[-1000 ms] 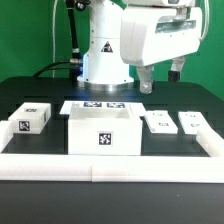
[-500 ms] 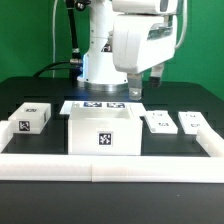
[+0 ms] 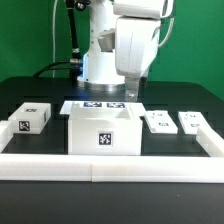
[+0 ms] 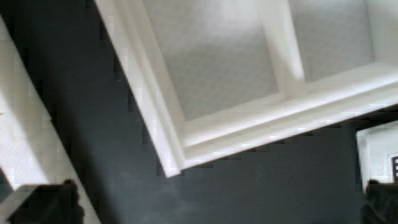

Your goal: Assemble cabinet

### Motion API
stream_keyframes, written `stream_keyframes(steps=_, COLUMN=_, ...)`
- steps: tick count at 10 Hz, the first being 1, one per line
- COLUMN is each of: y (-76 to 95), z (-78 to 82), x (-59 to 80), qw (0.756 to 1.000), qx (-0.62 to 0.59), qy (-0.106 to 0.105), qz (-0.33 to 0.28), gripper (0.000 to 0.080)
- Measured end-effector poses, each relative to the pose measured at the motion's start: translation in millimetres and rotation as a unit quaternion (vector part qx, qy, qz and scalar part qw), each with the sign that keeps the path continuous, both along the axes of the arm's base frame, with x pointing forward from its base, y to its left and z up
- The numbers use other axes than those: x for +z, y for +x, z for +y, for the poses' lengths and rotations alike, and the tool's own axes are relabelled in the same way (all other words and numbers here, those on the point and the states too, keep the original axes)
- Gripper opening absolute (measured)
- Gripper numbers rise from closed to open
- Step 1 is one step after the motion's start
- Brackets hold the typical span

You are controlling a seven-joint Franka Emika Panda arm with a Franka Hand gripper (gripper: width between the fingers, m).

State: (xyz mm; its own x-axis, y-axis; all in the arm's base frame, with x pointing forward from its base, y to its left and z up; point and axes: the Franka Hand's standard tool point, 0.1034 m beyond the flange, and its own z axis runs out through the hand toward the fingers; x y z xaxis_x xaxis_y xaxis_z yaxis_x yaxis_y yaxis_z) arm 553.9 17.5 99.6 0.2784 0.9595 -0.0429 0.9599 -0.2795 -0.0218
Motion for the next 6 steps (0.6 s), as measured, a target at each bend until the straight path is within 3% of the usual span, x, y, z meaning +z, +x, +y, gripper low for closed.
stream_keyframes(steps=3, y=-1.9, z=-0.2, x=-5.3, qw=0.997, qx=0.073, qy=-0.012, qz=0.006, gripper=0.0798)
stream_keyframes(steps=6, y=-2.8, z=-0.6, x=-6.0, qw=0.997, qx=0.074, qy=-0.012, qz=0.007, gripper=0.0798)
